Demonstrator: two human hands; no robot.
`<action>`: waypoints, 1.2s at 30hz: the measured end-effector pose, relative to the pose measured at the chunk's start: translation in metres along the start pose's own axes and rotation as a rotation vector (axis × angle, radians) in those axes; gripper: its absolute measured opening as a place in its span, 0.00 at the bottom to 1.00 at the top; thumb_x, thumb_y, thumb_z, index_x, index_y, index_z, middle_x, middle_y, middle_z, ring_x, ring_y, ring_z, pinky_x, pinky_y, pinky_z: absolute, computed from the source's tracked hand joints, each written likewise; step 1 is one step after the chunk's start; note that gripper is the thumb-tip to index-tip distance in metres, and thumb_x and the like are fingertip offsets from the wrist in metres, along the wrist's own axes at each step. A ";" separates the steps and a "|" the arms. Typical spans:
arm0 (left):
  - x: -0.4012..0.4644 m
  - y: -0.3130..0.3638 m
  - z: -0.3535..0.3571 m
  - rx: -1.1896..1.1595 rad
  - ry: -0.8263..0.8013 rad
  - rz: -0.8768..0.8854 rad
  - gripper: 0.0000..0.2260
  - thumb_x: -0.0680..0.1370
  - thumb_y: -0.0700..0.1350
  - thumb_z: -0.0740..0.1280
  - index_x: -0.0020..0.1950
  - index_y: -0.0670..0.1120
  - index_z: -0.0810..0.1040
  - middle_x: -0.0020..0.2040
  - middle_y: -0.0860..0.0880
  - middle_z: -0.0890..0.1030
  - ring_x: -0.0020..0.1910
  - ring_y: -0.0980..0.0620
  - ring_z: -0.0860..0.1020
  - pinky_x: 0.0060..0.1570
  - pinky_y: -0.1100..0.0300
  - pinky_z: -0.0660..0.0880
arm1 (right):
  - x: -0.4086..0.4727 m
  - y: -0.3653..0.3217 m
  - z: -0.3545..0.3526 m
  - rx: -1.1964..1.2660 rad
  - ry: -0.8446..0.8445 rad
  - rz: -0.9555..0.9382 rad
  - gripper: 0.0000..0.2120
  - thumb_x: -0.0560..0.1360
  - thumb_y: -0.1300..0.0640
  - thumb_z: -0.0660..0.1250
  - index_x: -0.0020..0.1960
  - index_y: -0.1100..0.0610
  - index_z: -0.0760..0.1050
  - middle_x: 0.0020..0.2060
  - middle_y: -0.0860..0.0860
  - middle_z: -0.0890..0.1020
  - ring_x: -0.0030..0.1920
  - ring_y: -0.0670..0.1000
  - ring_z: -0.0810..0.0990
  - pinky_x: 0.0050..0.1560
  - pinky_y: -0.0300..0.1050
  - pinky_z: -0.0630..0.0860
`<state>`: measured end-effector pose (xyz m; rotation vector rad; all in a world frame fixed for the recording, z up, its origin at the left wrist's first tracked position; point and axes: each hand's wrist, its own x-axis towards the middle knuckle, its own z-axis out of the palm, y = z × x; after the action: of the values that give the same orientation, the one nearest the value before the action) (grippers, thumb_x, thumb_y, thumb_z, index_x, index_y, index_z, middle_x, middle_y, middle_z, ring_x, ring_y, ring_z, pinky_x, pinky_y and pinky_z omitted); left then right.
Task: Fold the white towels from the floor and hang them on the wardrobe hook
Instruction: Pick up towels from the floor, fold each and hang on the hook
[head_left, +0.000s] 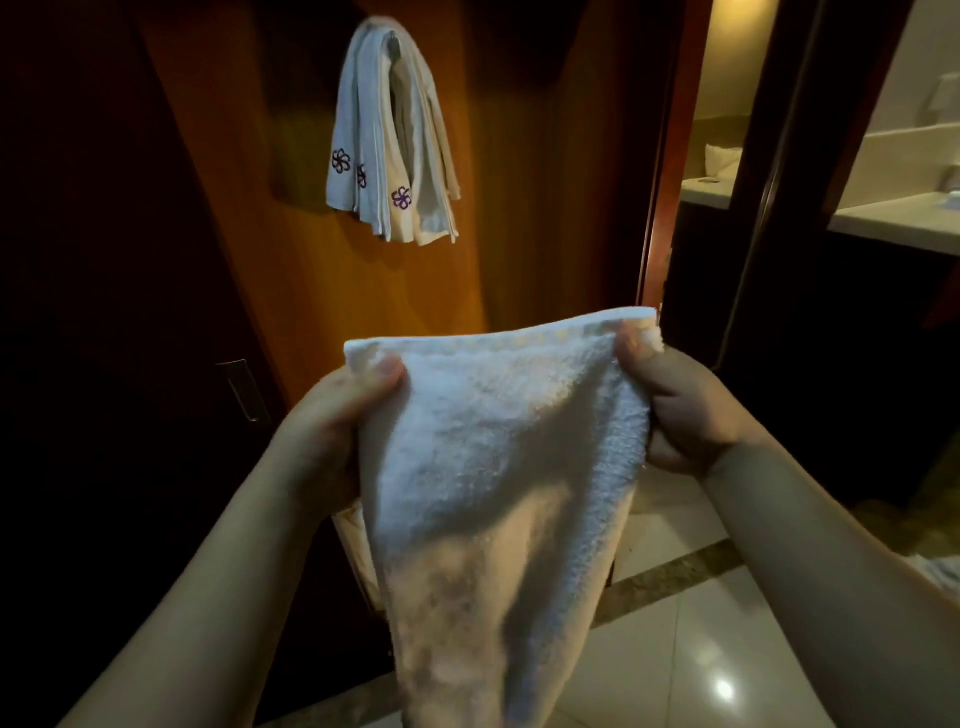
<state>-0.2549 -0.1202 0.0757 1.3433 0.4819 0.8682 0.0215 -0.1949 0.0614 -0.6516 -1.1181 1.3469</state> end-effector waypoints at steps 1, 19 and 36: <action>0.002 -0.005 0.001 -0.015 0.032 -0.017 0.26 0.68 0.57 0.77 0.58 0.40 0.84 0.57 0.35 0.83 0.55 0.36 0.83 0.49 0.47 0.82 | 0.002 0.001 0.001 -0.004 0.008 0.012 0.21 0.74 0.43 0.74 0.61 0.56 0.83 0.59 0.58 0.84 0.62 0.57 0.82 0.57 0.49 0.80; 0.028 -0.098 0.022 0.273 0.646 -0.041 0.13 0.83 0.53 0.63 0.44 0.54 0.84 0.42 0.57 0.86 0.43 0.56 0.85 0.47 0.55 0.79 | 0.019 0.102 0.009 -0.770 0.754 0.122 0.20 0.81 0.35 0.56 0.50 0.48 0.80 0.40 0.47 0.85 0.39 0.41 0.83 0.36 0.38 0.74; 0.018 -0.108 0.020 0.029 0.553 -0.002 0.12 0.81 0.52 0.65 0.51 0.45 0.84 0.47 0.44 0.87 0.47 0.46 0.86 0.45 0.52 0.80 | -0.007 0.106 -0.004 -0.095 0.487 0.082 0.21 0.73 0.41 0.69 0.54 0.56 0.85 0.54 0.58 0.86 0.57 0.56 0.85 0.52 0.47 0.82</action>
<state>-0.2009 -0.1185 -0.0212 1.1177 0.9237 1.2385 -0.0189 -0.1827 -0.0366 -1.0400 -0.7678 1.1232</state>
